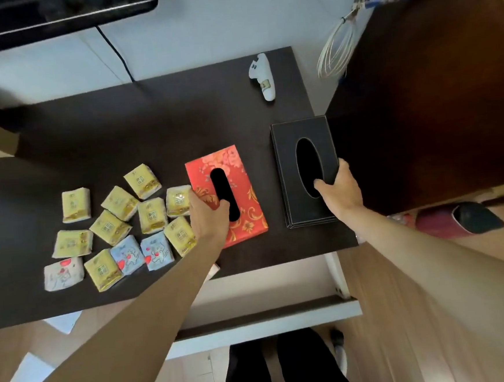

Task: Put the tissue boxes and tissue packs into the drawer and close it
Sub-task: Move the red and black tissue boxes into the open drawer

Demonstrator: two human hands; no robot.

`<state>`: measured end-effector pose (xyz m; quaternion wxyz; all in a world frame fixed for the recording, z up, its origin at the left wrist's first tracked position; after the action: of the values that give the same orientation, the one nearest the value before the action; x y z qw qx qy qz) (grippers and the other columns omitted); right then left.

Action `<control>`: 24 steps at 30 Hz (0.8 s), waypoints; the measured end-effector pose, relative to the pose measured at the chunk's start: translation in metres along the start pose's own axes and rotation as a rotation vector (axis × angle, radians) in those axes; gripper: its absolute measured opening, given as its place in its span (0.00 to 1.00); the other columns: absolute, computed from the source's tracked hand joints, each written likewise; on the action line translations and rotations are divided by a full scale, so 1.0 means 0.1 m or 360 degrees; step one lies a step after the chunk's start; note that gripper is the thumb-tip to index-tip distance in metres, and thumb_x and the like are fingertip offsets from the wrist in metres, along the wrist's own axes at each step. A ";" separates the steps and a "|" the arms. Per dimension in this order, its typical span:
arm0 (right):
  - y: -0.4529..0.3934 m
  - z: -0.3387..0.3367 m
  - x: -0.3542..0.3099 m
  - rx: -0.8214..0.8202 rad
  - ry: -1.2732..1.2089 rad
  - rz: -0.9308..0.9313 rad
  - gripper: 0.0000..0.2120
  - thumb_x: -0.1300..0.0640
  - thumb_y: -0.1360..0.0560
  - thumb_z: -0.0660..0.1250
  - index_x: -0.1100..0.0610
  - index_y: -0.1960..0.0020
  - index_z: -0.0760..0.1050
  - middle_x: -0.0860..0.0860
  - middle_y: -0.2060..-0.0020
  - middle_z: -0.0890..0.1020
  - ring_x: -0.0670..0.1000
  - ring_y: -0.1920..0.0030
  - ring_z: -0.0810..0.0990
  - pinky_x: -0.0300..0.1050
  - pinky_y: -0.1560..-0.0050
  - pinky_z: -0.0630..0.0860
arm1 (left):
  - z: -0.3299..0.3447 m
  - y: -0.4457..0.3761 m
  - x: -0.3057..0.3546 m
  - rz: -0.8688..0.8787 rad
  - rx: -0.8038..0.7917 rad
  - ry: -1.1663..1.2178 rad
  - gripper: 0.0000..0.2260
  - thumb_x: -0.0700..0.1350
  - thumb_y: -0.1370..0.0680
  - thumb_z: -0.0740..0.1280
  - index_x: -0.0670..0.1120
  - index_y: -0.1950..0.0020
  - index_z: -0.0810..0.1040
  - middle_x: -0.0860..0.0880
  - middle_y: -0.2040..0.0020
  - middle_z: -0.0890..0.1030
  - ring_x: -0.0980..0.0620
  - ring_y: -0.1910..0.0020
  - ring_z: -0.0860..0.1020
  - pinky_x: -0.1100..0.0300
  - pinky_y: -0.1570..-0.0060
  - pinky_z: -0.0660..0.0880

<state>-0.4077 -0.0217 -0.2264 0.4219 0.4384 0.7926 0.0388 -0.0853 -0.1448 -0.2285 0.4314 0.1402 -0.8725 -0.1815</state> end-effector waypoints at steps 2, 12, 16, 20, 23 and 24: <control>-0.01 -0.01 0.03 0.0047 -0.0006 0.0005 0.33 0.52 0.21 0.71 0.54 0.21 0.61 0.55 0.27 0.75 0.61 0.30 0.76 0.62 0.33 0.75 | -0.03 0.00 0.00 -0.0061 0.0015 0.0038 0.23 0.43 0.28 0.69 0.45 0.34 0.68 0.47 0.44 0.78 0.43 0.44 0.78 0.45 0.43 0.76; 0.51 -0.22 0.14 0.0104 -0.0413 -0.0026 0.31 0.62 0.24 0.72 0.53 0.23 0.68 0.53 0.33 0.79 0.56 0.33 0.78 0.52 0.37 0.79 | -0.30 0.54 0.05 -0.0163 0.0113 0.0316 0.21 0.35 0.30 0.74 0.45 0.39 0.76 0.50 0.49 0.82 0.51 0.52 0.80 0.52 0.50 0.79; 0.98 -0.25 0.41 0.0103 -0.0610 -0.0066 0.29 0.66 0.26 0.72 0.51 0.27 0.72 0.48 0.39 0.83 0.43 0.43 0.81 0.36 0.50 0.81 | -0.43 1.11 -0.27 -0.0120 0.0159 0.0493 0.22 0.35 0.31 0.72 0.50 0.39 0.76 0.55 0.53 0.83 0.60 0.58 0.81 0.65 0.62 0.77; 1.35 -0.11 0.74 0.0111 -0.0748 0.0001 0.29 0.66 0.29 0.73 0.49 0.30 0.75 0.45 0.44 0.84 0.42 0.46 0.83 0.33 0.55 0.82 | -0.42 1.55 -0.73 -0.0161 0.0194 0.0582 0.24 0.35 0.31 0.71 0.52 0.38 0.76 0.60 0.58 0.83 0.62 0.61 0.82 0.69 0.69 0.77; 1.52 0.05 0.91 0.0138 -0.0735 0.0025 0.29 0.66 0.30 0.73 0.47 0.32 0.75 0.44 0.46 0.85 0.42 0.46 0.84 0.43 0.48 0.85 | -0.36 1.73 -1.01 -0.0222 0.0234 0.0583 0.25 0.36 0.30 0.73 0.50 0.34 0.75 0.62 0.57 0.82 0.66 0.58 0.81 0.75 0.69 0.74; 1.56 0.11 0.95 0.0141 -0.0728 0.0028 0.29 0.66 0.30 0.73 0.47 0.32 0.75 0.44 0.46 0.85 0.44 0.46 0.84 0.46 0.47 0.85 | -0.33 1.76 -1.07 -0.0231 0.0234 0.0578 0.26 0.37 0.30 0.73 0.51 0.34 0.75 0.60 0.55 0.83 0.66 0.57 0.81 0.75 0.68 0.74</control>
<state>-0.3209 0.1400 -0.2265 0.5705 0.4608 0.6735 -0.0927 -0.0114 0.0492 -0.2079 0.5559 0.2642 -0.7790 -0.1197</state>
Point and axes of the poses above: each hand's wrist, its own y-axis away from the middle knuckle, its own z-axis out of the palm, x = y × z, the point moved 10 cm from there along -y, towards the middle knuckle
